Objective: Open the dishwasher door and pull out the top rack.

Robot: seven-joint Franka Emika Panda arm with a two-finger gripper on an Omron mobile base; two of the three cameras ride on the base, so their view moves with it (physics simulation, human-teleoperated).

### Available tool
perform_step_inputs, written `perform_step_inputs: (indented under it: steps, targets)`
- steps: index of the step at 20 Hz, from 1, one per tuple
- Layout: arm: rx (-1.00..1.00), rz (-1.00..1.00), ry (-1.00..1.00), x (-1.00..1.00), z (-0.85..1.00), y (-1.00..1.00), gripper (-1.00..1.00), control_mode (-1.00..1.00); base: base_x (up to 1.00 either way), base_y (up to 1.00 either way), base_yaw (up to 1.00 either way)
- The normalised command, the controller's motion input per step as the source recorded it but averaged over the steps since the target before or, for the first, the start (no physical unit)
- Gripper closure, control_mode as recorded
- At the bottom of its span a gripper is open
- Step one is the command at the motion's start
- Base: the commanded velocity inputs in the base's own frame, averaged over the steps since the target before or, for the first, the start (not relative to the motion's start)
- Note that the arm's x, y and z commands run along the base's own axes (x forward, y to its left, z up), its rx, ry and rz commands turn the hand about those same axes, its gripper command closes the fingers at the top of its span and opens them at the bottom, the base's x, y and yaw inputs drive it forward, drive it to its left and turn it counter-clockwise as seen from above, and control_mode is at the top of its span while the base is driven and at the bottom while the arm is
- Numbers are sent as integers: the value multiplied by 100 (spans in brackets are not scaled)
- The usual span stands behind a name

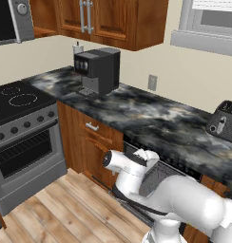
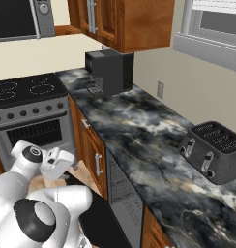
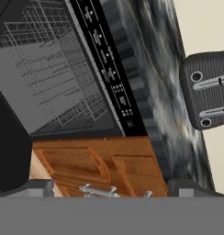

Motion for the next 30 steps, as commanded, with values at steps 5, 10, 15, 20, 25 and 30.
perform_step_inputs:
  steps: [5,10,15,20,25,30]
  targets:
    - [-1,2,5,25,-5,-3,-100,-100,0,0,0]
    - [-2,2,6,35,-22,0,-100,-100,0,0,0]
    - [-7,2,5,34,-42,0,-100,-100,0,0,0]
    - [-10,3,3,22,-45,0,-100,-100,0,0,0]
    - [-9,3,0,30,-23,-7,-100,-100,0,0,0]
    - [-6,2,0,38,-24,-15,-100,-100,0,0,0]
